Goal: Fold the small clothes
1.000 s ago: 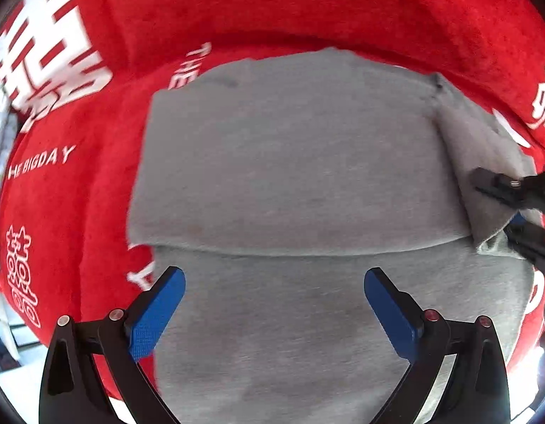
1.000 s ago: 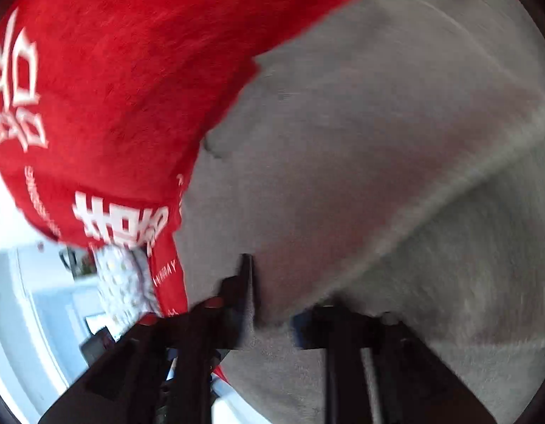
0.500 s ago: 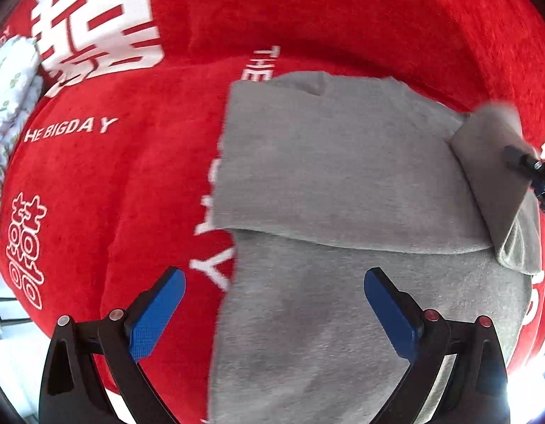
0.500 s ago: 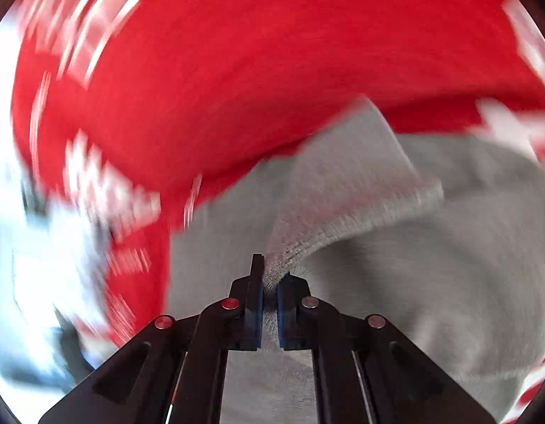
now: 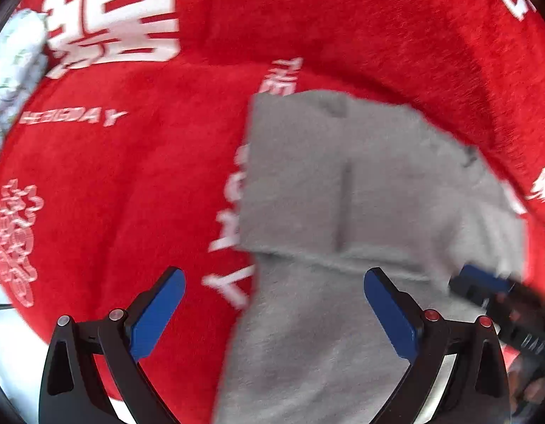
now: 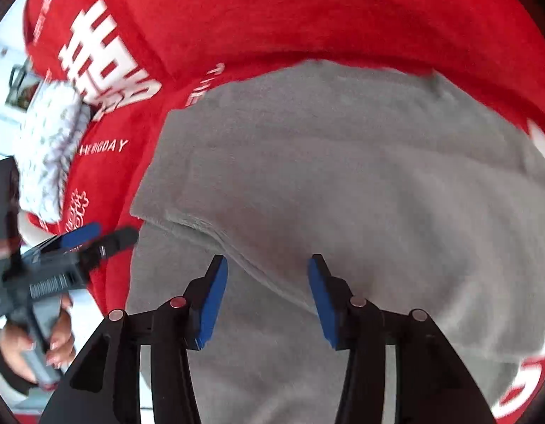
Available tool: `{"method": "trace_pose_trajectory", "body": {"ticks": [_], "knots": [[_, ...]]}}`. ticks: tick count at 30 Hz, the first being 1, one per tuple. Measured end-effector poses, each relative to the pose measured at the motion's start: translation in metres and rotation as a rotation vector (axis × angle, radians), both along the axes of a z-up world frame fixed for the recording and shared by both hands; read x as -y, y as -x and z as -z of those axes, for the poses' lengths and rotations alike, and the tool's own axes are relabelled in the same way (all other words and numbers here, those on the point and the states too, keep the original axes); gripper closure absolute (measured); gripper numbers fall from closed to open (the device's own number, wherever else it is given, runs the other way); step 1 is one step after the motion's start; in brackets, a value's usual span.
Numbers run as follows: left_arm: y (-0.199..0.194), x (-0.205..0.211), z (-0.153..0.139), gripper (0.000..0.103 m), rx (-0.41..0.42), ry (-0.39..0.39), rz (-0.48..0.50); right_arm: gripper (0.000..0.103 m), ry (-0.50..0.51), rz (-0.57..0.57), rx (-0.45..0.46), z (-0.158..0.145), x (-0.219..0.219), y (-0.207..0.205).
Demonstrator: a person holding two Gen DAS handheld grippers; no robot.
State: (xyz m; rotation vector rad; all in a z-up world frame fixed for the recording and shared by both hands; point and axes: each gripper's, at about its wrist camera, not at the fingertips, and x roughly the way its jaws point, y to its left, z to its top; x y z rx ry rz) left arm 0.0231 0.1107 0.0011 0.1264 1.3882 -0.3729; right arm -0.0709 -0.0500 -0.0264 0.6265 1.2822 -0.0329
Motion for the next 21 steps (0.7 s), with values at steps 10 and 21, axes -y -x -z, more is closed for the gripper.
{"method": "trace_pose_trajectory", "body": {"ticks": [10, 21], "knots": [[-0.015, 0.048, 0.029, 0.002, -0.097, 0.064, 0.032, 0.051, -0.294, 0.698, -0.008, 0.032, 0.118, 0.146], [0.000, 0.070, 0.038, 0.002, -0.013, -0.087, 0.082, 0.096, -0.172, 0.678, 0.011, 0.025, 0.156, 0.146]]}}
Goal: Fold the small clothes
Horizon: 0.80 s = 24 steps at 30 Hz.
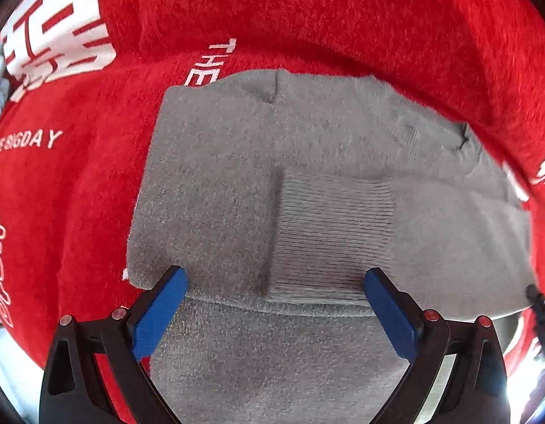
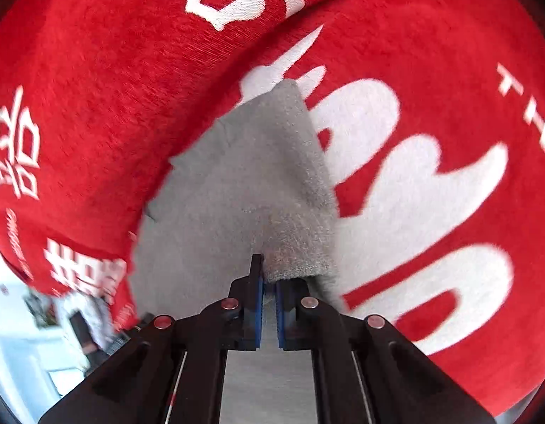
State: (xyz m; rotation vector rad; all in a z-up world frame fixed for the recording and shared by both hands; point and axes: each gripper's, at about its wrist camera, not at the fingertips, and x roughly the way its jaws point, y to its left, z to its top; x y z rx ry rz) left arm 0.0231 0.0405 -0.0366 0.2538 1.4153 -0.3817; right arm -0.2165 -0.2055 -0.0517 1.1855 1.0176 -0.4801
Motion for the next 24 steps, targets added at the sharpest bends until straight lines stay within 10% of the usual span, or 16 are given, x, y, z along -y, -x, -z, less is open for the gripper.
{"method": "trace_pose_trajectory", "body": {"ticks": [11, 17, 18, 19, 24], "knots": [[0.006, 0.005, -0.003, 0.002, 0.015, -0.044, 0.007, 0.053, 0.039, -0.044, 0.061, -0.024, 0.034, 0.019], [0.008, 0.013, -0.017, 0.002, 0.081, -0.071, 0.014, 0.053, -0.091, 0.072, 0.094, 0.019, 0.083, -0.003], [0.009, 0.015, -0.017, 0.002, 0.087, -0.080, 0.021, 0.062, -0.117, 0.064, 0.095, 0.024, 0.085, -0.008], [0.010, 0.018, -0.016, 0.002, 0.090, -0.091, 0.027, 0.096, -0.120, 0.043, 0.082, 0.026, 0.084, -0.015], [0.011, 0.022, -0.007, 0.002, 0.102, -0.123, 0.033, 0.095, 0.181, -0.204, -0.086, -0.004, 0.068, -0.046]]}}
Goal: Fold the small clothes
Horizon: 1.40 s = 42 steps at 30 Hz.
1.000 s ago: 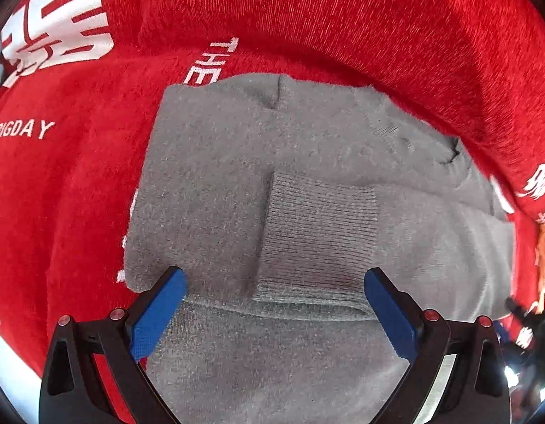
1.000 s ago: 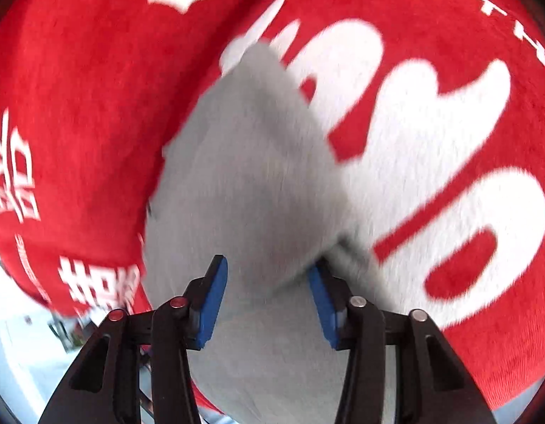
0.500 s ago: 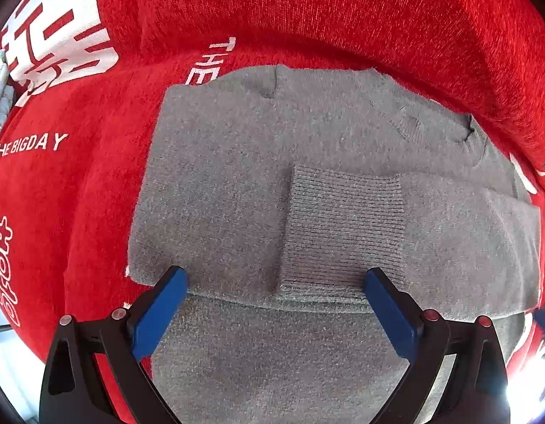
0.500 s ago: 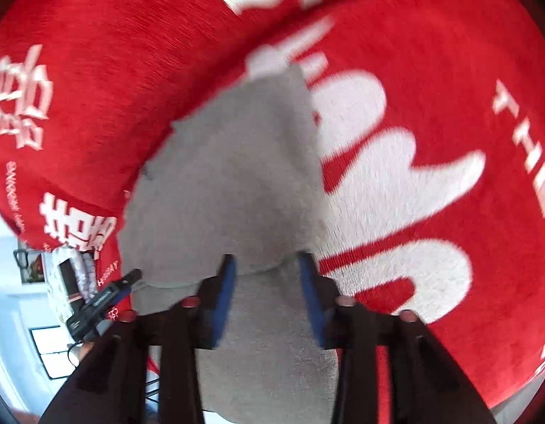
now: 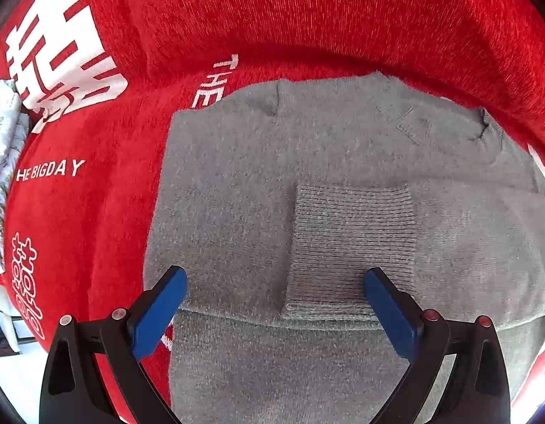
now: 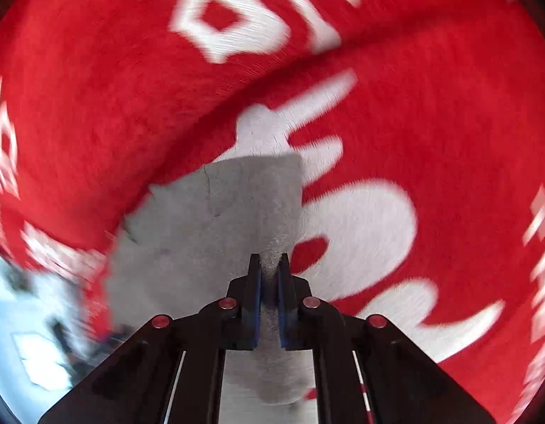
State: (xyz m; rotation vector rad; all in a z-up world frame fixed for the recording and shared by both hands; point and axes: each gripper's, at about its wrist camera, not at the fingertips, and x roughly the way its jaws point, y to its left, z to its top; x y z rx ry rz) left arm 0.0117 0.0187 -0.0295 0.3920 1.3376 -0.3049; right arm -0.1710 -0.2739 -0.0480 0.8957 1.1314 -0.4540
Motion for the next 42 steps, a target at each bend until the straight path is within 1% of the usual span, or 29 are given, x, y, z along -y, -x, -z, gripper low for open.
{"method": "trace_pose_trajectory", "body": {"ticks": [2, 4, 6, 7, 8, 9, 10, 11, 12, 13, 15, 17, 19, 20, 21, 22, 23, 24, 25, 27, 29, 30, 33, 37, 42], "knots": [[-0.001, -0.004, 0.003, 0.002, -0.003, 0.011, -0.006, 0.094, 0.062, -0.054, -0.083, 0.010, -0.002, -0.003], [-0.003, -0.008, 0.005, 0.001, -0.008, 0.017, -0.011, 0.092, 0.063, -0.035, -0.079, 0.007, 0.000, -0.001], [-0.005, -0.011, 0.003, 0.002, -0.005, 0.007, -0.010, 0.091, 0.070, -0.003, -0.097, -0.001, -0.002, 0.005], [-0.006, -0.013, 0.001, 0.005, 0.004, 0.002, -0.009, 0.091, 0.071, 0.008, -0.098, -0.006, -0.005, 0.008], [-0.007, -0.016, -0.003, 0.011, 0.017, -0.005, -0.010, 0.091, 0.080, 0.011, -0.092, -0.015, -0.011, 0.011], [-0.007, -0.020, -0.005, 0.027, 0.015, -0.006, -0.011, 0.091, 0.089, 0.003, -0.085, -0.020, -0.016, 0.013], [-0.009, -0.024, -0.007, 0.039, -0.008, 0.014, -0.015, 0.091, 0.099, -0.011, -0.079, -0.026, -0.023, 0.014], [-0.010, -0.026, -0.009, 0.044, -0.025, 0.032, -0.019, 0.091, 0.110, -0.038, -0.063, -0.033, -0.034, 0.014], [-0.011, -0.027, -0.013, 0.052, -0.038, 0.050, -0.018, 0.091, 0.114, -0.061, -0.051, -0.038, -0.042, 0.013], [-0.010, -0.026, -0.017, 0.053, -0.042, 0.069, -0.002, 0.091, 0.115, -0.081, -0.041, -0.042, -0.052, 0.010], [-0.007, -0.021, -0.024, 0.053, -0.029, 0.092, 0.037, 0.091, 0.109, -0.128, -0.021, -0.045, -0.068, -0.001], [0.000, -0.008, -0.025, 0.053, -0.022, 0.094, 0.083, 0.091, 0.093, -0.159, -0.025, -0.035, -0.082, -0.012], [0.003, 0.001, -0.015, 0.053, -0.035, 0.061, 0.106, 0.091, 0.075, -0.168, -0.054, -0.021, -0.091, -0.019], [0.004, 0.004, -0.007, 0.053, -0.050, 0.037, 0.114, 0.091, 0.063, -0.175, -0.087, -0.009, -0.094, -0.021], [0.004, 0.003, -0.002, 0.053, -0.048, 0.035, 0.110, 0.092, 0.056, -0.181, -0.111, -0.002, -0.098, -0.017], [0.005, 0.001, -0.003, 0.052, -0.037, 0.051, 0.104, 0.092, 0.045, -0.187, -0.123, 0.003, -0.100, -0.010], [0.006, -0.001, -0.004, 0.052, -0.040, 0.059, 0.102, 0.092, 0.051, -0.190, -0.095, 0.000, -0.101, -0.004], [0.006, -0.003, -0.005, 0.049, -0.043, 0.061, 0.101, 0.092, 0.054, -0.201, -0.097, -0.001, -0.102, -0.001], [0.007, -0.006, -0.007, 0.042, -0.040, 0.052, 0.098, 0.092, 0.054, -0.210, -0.103, -0.003, -0.102, 0.005], [0.007, -0.011, -0.010, 0.039, -0.035, 0.041, 0.091, 0.092, 0.039, -0.203, -0.108, -0.007, -0.102, 0.011], [0.006, -0.016, -0.013, 0.038, -0.048, 0.041, 0.083, 0.090, 0.036, -0.203, -0.118, -0.013, -0.103, 0.014], [0.006, -0.018, -0.014, 0.038, -0.051, 0.035, 0.078, 0.088, 0.044, -0.205, -0.122, -0.016, -0.104, 0.015], [0.011, -0.023, -0.018, 0.038, -0.057, 0.020, 0.068, 0.088, 0.040, -0.196, -0.120, -0.024, -0.107, 0.018], [0.019, -0.028, -0.022, 0.039, -0.079, 0.019, 0.063, 0.088, -0.002, -0.176, -0.112, -0.027, -0.116, 0.015], [0.030, -0.027, -0.028, 0.038, -0.092, 0.018, 0.078, 0.087, -0.032, -0.202, -0.110, -0.029, -0.133, 0.004]]}}
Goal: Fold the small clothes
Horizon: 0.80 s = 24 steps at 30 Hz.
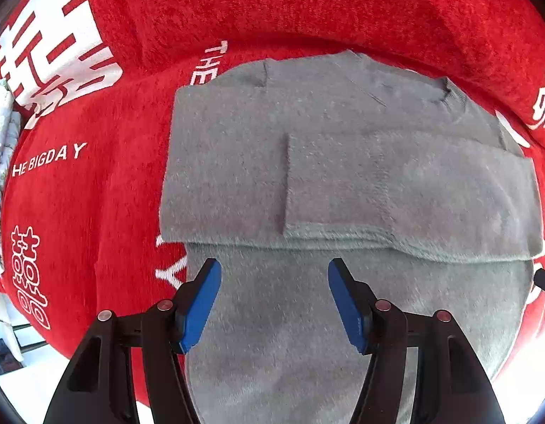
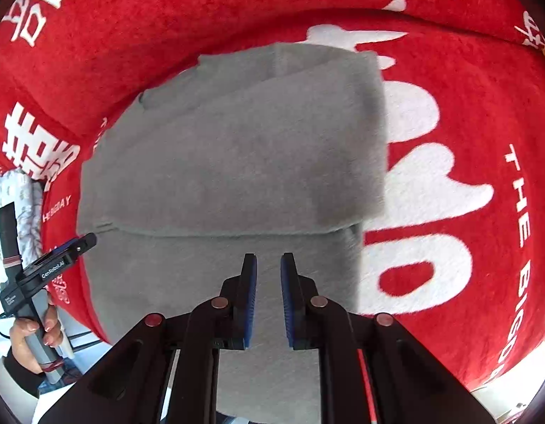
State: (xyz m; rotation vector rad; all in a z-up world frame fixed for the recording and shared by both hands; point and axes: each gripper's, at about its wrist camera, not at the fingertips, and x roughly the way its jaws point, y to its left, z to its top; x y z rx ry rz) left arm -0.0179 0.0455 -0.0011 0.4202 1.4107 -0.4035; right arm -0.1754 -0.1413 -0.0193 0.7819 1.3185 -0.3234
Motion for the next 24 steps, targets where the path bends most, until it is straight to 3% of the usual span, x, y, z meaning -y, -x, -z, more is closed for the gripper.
{"method": "trace_pose_trajectory", "body": {"ticks": [3, 7, 8, 10, 17, 18, 20, 22, 24], "knots": [[0.004, 0.002, -0.005, 0.038, 0.003, -0.003, 0.015, 0.083, -0.010, -0.010, 0.001, 0.000, -0.007, -0.007], [0.008, 0.005, -0.010, 0.038, 0.012, -0.009, 0.026, 0.060, -0.010, -0.011, 0.002, -0.002, -0.010, -0.010], [0.009, 0.005, -0.011, 0.038, 0.012, -0.010, 0.026, 0.059, -0.008, -0.012, 0.005, -0.003, -0.010, -0.011], [0.010, 0.005, -0.012, 0.014, 0.007, -0.011, 0.019, 0.058, -0.012, -0.014, 0.006, -0.003, -0.009, -0.013], [0.015, 0.005, -0.015, 0.008, 0.011, -0.009, 0.001, 0.051, -0.022, -0.012, 0.012, -0.004, -0.003, -0.011], [0.016, 0.005, -0.015, 0.000, 0.014, -0.014, -0.003, 0.048, -0.021, -0.012, 0.014, -0.004, -0.002, -0.011], [0.018, 0.006, -0.016, 0.000, 0.026, -0.016, -0.001, 0.039, -0.015, -0.015, 0.027, -0.006, -0.001, -0.011], [0.020, 0.008, -0.016, 0.000, 0.028, -0.026, 0.004, 0.021, -0.006, -0.015, 0.040, -0.008, 0.000, -0.010], [0.023, 0.011, -0.016, 0.000, 0.028, -0.039, 0.010, 0.020, 0.006, -0.020, 0.046, -0.011, 0.001, -0.010]]}}
